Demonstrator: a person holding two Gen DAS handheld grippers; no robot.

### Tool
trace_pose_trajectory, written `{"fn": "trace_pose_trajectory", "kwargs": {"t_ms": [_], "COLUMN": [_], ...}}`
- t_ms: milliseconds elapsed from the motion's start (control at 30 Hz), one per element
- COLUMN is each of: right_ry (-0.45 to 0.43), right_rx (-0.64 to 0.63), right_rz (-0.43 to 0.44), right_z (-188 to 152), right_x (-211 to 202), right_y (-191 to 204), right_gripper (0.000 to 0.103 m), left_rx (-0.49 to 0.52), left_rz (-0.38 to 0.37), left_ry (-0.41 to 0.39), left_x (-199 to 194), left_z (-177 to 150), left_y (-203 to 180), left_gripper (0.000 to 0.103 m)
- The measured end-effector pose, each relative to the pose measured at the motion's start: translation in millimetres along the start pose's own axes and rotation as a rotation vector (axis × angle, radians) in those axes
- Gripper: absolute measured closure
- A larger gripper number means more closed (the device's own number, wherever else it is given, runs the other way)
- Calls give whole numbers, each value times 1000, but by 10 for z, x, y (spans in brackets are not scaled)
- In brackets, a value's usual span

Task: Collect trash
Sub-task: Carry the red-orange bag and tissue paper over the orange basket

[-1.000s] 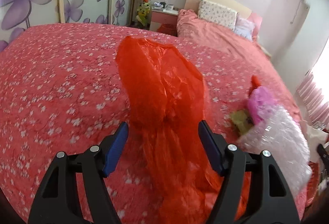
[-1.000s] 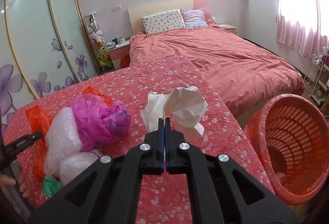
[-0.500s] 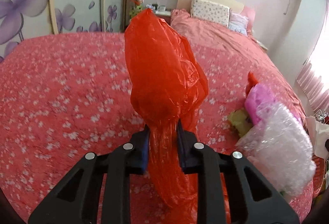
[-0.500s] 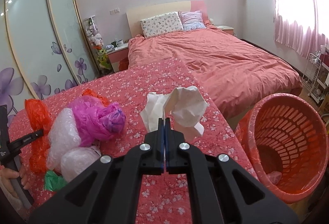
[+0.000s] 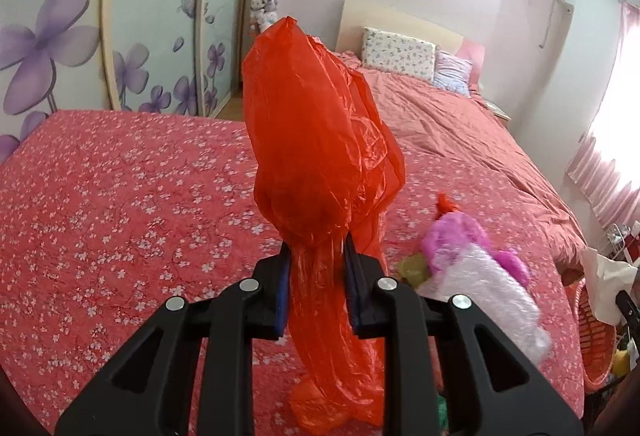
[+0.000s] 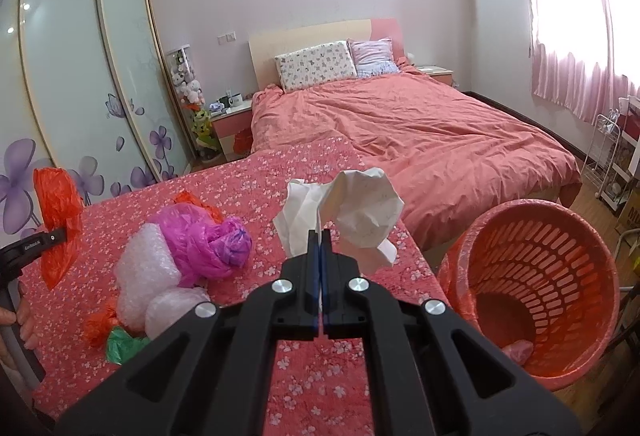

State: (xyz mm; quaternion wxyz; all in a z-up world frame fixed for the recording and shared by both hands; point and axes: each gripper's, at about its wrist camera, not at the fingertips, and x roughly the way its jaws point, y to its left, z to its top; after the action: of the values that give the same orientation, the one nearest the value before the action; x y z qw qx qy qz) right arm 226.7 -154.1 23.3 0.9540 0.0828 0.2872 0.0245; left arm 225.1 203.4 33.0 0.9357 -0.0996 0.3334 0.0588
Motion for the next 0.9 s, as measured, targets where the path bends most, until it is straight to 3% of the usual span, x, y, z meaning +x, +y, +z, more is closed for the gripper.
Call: {"fn": "trace_pose_trajectory", "kwargs": {"t_ms": [900], "right_ry": [-105], "right_rx": [36], "right_rz": [-50], "right_z": [-10], "right_x": [-677], "right_y": [-570], "right_gripper": [101], "left_rx": [222], "left_rz": [-318], "left_ry": [52], "left_x": [-355], "left_z": [-417], "left_y": [-1396], "left_gripper": [80]}}
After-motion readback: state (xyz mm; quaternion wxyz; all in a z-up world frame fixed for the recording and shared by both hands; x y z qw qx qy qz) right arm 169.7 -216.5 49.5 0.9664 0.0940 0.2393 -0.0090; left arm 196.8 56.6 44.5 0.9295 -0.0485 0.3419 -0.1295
